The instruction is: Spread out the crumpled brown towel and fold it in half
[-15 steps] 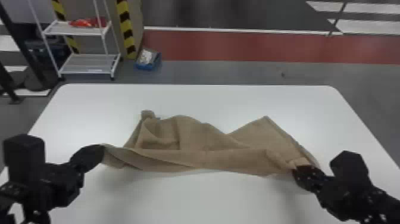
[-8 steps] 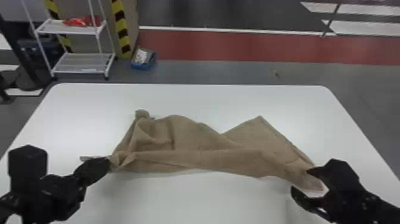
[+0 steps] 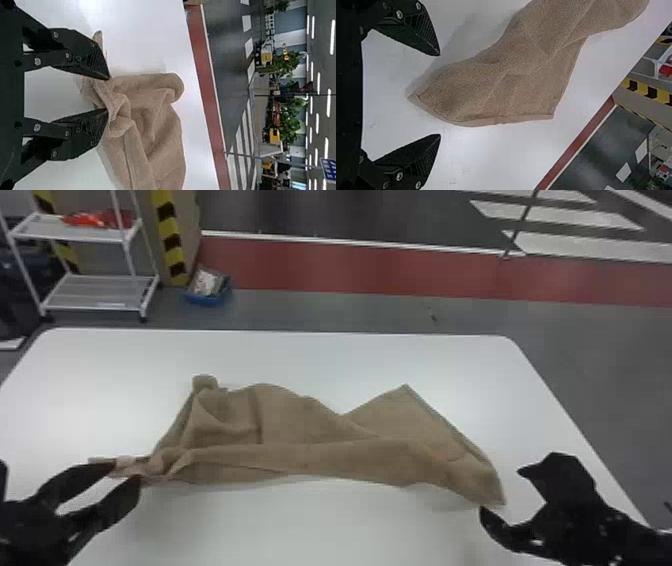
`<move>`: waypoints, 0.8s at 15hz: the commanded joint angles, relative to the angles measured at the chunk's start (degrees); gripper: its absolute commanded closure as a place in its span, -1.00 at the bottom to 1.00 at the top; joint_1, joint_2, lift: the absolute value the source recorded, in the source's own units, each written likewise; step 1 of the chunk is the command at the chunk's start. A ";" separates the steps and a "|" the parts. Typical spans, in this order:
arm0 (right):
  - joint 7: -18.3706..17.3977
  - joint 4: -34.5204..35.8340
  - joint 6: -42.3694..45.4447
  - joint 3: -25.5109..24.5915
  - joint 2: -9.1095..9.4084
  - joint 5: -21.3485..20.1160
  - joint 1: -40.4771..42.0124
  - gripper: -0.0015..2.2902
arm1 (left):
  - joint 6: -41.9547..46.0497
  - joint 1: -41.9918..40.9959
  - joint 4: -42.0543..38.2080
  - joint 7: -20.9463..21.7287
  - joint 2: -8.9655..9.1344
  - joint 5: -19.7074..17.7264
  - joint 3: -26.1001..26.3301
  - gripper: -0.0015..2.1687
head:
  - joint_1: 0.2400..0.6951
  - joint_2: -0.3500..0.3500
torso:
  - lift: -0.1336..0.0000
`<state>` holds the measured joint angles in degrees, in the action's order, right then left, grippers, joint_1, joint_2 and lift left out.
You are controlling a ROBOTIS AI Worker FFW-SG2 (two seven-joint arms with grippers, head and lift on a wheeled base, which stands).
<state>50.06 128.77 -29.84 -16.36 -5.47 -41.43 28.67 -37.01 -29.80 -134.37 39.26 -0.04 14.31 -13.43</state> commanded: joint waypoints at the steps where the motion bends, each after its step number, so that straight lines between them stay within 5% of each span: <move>1: 0.04 0.17 0.00 -0.78 -0.34 0.91 0.07 -0.84 | 1.01 -0.35 -0.10 0.21 0.19 0.55 -2.56 -0.97 | 1.00 -0.41 | -0.86; 4: 0.57 0.61 0.00 -2.27 -0.34 3.20 0.42 -0.84 | 4.70 -0.26 1.57 1.26 0.19 2.48 -3.79 -0.92 | 1.00 -0.32 | -0.86; 7: 0.66 0.61 0.17 -3.41 -0.42 3.81 0.68 -0.84 | 12.26 0.62 5.52 2.05 0.13 9.69 -2.39 -0.90 | 1.00 -0.29 | -0.86; 10: 0.66 0.70 0.17 -3.85 -0.42 3.99 1.03 -0.84 | 19.29 2.73 9.30 3.20 -1.63 11.45 -2.21 -0.84 | 1.00 -0.33 | -0.86; 12: 0.75 1.40 0.17 -4.03 -0.42 4.17 1.65 -0.84 | 22.28 4.22 11.06 4.07 -3.13 16.37 -2.04 -0.81 | 1.00 -0.35 | -0.86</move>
<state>50.73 129.76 -29.67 -20.25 -5.89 -37.37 29.92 -17.28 -26.63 -124.63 42.86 -2.11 27.48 -15.55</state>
